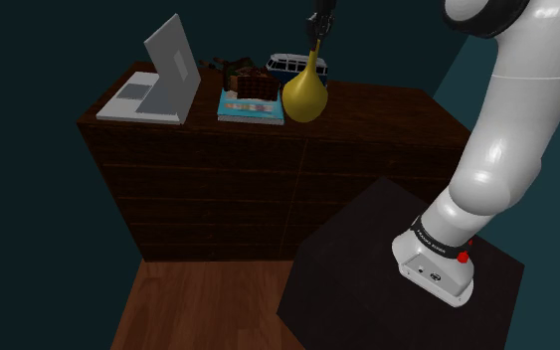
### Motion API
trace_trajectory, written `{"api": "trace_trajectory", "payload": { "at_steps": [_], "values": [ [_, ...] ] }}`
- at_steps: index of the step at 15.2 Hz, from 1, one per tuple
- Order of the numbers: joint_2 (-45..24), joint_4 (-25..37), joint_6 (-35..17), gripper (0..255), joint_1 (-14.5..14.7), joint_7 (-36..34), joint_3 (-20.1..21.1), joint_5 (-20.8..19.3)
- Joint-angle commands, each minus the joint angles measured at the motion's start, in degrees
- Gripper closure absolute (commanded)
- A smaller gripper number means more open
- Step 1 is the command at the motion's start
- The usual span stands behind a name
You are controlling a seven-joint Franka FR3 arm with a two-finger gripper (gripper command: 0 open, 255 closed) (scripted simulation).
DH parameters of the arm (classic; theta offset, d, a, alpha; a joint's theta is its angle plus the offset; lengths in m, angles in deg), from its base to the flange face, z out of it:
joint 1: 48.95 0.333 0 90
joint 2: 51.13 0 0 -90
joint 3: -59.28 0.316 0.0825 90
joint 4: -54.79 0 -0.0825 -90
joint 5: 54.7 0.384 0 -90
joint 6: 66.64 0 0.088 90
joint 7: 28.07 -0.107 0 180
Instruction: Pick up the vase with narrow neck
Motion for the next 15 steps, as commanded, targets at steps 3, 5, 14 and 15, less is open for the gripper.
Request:
{"api": "trace_trajectory", "payload": {
  "at_steps": [3,5,14,15],
  "values": [
    [-0.01,-0.04,-0.02,255,0.0,0.0,0.0,0.0],
    [-0.01,-0.03,-0.02,255,0.0,0.0,0.0,0.0],
    [-1.83,8.92,7.12,255,-0.41,0.08,-0.05,0.26],
    [-2.21,10.28,8.11,255,-0.49,0.1,-0.05,0.31]
  ]
}}
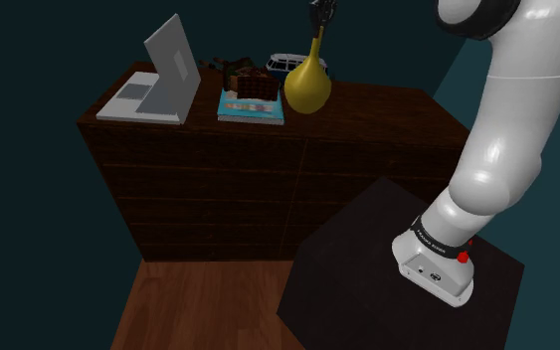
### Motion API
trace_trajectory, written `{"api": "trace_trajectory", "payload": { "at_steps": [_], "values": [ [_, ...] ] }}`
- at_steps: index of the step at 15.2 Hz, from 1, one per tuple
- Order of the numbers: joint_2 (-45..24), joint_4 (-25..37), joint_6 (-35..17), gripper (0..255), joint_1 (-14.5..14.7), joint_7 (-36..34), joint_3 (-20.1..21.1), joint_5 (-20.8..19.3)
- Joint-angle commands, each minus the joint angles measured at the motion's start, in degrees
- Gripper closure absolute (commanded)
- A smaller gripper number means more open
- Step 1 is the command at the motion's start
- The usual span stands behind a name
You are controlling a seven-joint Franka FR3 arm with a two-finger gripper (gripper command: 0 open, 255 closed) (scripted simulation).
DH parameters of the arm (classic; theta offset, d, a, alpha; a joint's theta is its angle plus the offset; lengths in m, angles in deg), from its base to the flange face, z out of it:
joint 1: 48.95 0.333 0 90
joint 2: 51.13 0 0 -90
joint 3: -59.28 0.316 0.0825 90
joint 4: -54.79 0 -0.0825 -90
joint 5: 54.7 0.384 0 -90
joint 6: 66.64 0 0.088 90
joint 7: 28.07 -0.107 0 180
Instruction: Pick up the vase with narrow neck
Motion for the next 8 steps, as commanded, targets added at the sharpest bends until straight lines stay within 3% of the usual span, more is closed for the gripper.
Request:
{"api": "trace_trajectory", "payload": {
  "at_steps": [1,6,8],
  "values": [
    [-0.69,2.75,1.98,255,-0.17,0.05,-0.02,0.1],
    [-3.47,11.11,7.57,255,-0.73,0.13,-0.02,0.51],
    [-3.56,11.37,7.74,255,-0.75,0.13,-0.01,0.52]
  ]
}}
